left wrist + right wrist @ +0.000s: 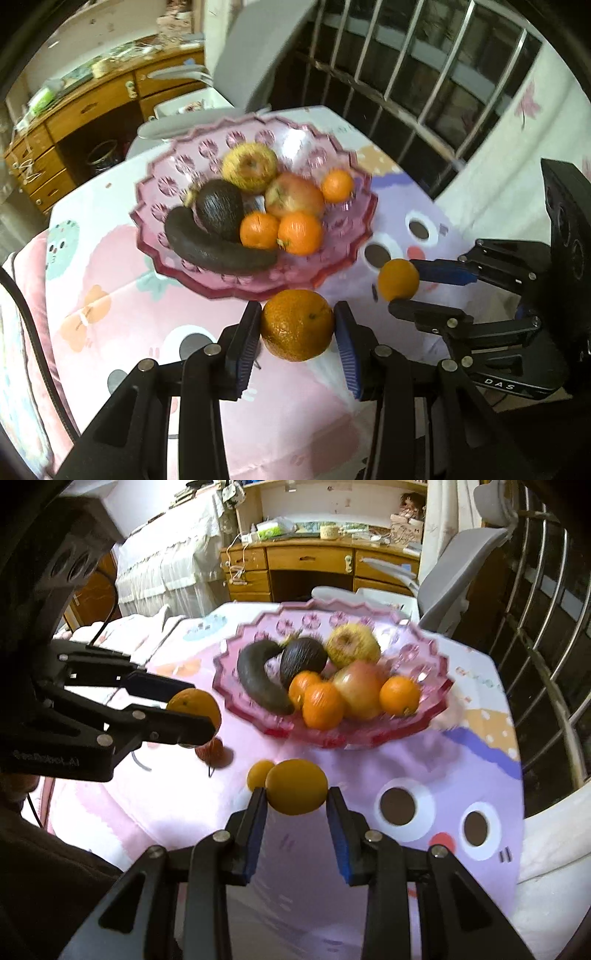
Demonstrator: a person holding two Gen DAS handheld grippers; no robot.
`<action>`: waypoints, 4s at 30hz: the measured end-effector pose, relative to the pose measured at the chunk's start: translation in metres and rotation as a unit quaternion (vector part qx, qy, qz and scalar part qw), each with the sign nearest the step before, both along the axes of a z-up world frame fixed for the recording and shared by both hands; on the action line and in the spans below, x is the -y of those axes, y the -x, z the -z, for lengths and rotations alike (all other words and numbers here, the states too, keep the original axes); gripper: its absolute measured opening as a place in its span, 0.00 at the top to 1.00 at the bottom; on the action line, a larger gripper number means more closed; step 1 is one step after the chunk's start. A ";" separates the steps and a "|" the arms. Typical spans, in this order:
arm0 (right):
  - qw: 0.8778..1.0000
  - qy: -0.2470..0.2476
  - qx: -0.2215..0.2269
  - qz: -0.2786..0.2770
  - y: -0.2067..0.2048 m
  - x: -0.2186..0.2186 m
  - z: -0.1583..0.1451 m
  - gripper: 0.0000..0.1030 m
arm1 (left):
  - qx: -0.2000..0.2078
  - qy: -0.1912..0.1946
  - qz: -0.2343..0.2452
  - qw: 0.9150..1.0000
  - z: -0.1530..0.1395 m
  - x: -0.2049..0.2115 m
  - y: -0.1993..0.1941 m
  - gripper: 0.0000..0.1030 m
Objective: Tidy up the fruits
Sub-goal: 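Carry both oranges into the pink bowl and open both tools, then move both tools back toward the last brown fruit and small orange, then grasp the brown shriveled fruit with the left tool while the right tool grasps the small orange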
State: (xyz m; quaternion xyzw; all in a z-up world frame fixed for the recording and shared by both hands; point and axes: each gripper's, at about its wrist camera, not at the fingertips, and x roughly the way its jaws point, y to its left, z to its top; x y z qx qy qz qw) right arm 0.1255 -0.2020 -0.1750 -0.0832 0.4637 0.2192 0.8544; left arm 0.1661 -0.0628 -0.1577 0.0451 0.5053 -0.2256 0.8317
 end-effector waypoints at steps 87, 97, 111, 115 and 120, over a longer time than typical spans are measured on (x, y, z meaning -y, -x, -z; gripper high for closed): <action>0.907 -0.164 -0.294 0.252 -0.047 -0.009 0.052 0.34 | -0.122 0.034 -0.138 0.982 0.051 -0.082 -0.005 0.22; 0.866 -0.169 -0.338 0.327 -0.051 -0.008 0.085 0.40 | -0.128 0.022 -0.072 0.989 0.085 -0.068 -0.024 0.27; 0.866 -0.123 -0.334 0.350 -0.070 -0.020 0.103 0.59 | -0.155 0.028 -0.029 0.987 0.121 -0.054 -0.044 0.52; 0.868 -0.110 -0.335 0.349 -0.074 -0.027 0.104 0.62 | -0.151 0.031 -0.025 0.988 0.123 -0.051 -0.047 0.59; 0.875 -0.101 -0.331 0.339 -0.081 -0.041 0.105 0.69 | -0.157 0.044 -0.021 0.986 0.123 -0.053 -0.047 0.70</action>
